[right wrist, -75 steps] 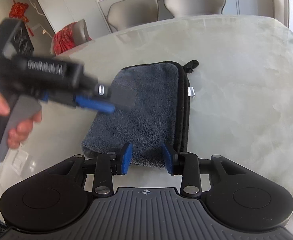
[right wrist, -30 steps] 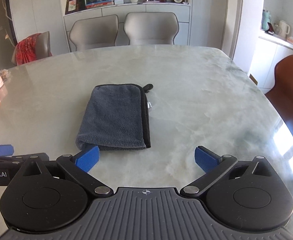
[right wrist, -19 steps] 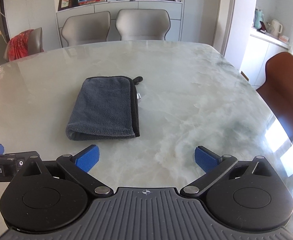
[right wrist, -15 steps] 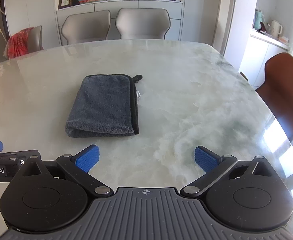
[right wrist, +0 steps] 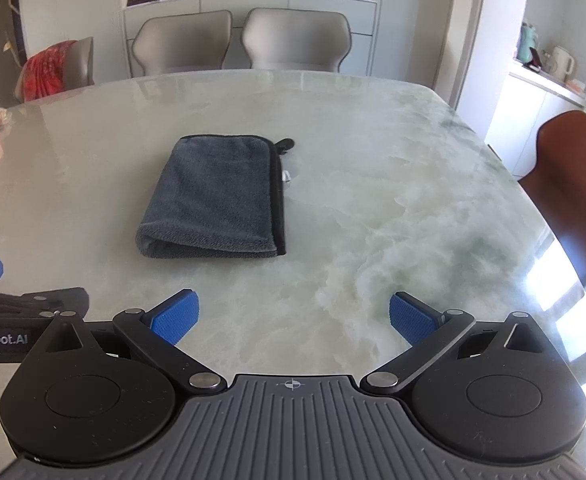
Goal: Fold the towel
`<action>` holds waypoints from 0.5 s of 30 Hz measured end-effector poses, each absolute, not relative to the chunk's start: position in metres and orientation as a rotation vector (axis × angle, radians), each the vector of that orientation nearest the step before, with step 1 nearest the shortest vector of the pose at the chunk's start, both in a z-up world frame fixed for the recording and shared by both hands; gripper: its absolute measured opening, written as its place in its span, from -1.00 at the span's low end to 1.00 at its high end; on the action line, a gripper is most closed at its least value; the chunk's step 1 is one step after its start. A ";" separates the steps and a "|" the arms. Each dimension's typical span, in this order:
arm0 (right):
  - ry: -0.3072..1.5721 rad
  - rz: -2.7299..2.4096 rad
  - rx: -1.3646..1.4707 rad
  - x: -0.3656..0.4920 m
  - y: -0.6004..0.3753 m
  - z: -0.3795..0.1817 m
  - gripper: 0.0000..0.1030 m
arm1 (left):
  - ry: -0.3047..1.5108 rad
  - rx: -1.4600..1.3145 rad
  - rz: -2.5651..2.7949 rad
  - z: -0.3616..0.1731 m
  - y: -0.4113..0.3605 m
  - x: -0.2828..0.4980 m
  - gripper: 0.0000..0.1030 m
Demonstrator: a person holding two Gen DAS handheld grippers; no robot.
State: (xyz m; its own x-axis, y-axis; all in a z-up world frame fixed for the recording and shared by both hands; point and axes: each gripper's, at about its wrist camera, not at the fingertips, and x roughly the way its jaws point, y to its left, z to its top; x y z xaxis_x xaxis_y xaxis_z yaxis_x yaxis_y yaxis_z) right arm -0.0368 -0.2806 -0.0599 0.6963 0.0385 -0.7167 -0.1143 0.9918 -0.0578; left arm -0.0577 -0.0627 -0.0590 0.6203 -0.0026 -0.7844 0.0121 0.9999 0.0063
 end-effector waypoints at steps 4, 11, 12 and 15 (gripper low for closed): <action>0.791 0.082 -0.087 -0.036 -0.284 -0.059 0.99 | 0.908 0.013 -0.010 -0.060 -0.063 -0.058 1.00; 0.792 0.064 -0.086 -0.034 -0.285 -0.060 0.99 | 0.921 0.001 0.007 -0.061 -0.059 -0.056 1.00; 0.792 0.063 -0.087 -0.034 -0.285 -0.060 0.99 | 0.923 -0.002 0.010 -0.061 -0.058 -0.055 1.00; 0.792 0.061 -0.088 -0.033 -0.283 -0.059 0.99 | 0.926 -0.001 0.018 -0.061 -0.056 -0.055 1.00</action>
